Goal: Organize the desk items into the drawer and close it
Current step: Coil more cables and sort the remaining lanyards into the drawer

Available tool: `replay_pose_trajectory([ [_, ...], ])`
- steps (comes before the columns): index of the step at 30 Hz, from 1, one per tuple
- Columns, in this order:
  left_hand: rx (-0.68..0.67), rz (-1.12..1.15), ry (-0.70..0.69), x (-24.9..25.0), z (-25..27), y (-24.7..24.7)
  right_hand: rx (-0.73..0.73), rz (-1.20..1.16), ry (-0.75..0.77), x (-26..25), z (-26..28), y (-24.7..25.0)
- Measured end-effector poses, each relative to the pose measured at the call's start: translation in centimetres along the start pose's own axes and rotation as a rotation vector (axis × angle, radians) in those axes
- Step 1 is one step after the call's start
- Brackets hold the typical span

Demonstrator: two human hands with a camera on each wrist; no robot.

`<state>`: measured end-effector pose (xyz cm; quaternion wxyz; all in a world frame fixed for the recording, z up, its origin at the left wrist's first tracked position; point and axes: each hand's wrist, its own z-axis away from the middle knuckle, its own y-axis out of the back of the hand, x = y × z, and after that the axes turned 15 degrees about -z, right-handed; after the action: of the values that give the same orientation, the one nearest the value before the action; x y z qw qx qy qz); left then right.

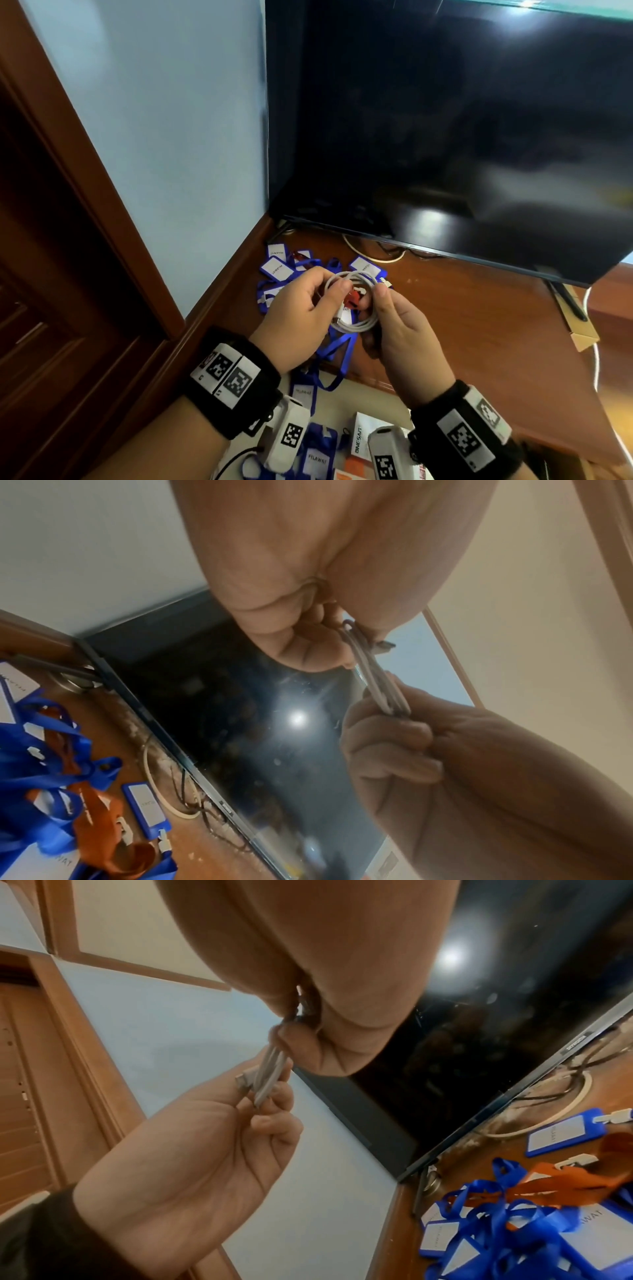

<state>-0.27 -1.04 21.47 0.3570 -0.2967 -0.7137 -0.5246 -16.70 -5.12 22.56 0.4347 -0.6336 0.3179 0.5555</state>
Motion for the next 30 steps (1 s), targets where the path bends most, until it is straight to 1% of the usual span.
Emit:
replay_pose_trajectory([
  [3,0.026,0.007,0.0,-0.2,-0.1,-0.2,-0.041,0.052,0.022,0.3,0.2,0.2],
  [6,0.018,0.036,0.03,-0.2,-0.3,0.1,-0.068,0.007,-0.02,0.5,0.2,0.3],
  [8,-0.043,0.07,0.072,-0.4,-0.6,0.5,-0.079,0.003,-0.035,0.8,0.1,0.4],
  [11,-0.158,0.198,0.208,-1.3,-1.0,0.7,-0.081,0.024,-0.057,1.4,0.1,0.4],
  [13,-0.191,0.236,0.253,-1.7,-1.1,0.7,-0.073,0.042,-0.076,1.5,0.1,0.3],
  [15,-0.189,0.174,0.242,-2.0,-1.1,0.8,-0.069,0.073,-0.091,1.5,0.0,0.2],
  [19,-0.146,-0.04,0.19,-2.1,-1.3,0.9,-0.063,0.168,-0.088,1.7,-0.4,0.2],
  [24,-0.098,-0.279,0.118,-2.3,-1.6,0.7,-0.092,0.223,-0.101,1.6,-0.8,0.4],
  [27,-0.072,-0.39,0.085,-2.1,-1.6,0.7,-0.112,0.226,-0.102,1.4,-0.9,0.5],
  [30,-0.092,-0.475,0.066,-2.2,-1.8,0.7,-0.147,0.192,-0.103,1.3,-1.0,0.4],
])
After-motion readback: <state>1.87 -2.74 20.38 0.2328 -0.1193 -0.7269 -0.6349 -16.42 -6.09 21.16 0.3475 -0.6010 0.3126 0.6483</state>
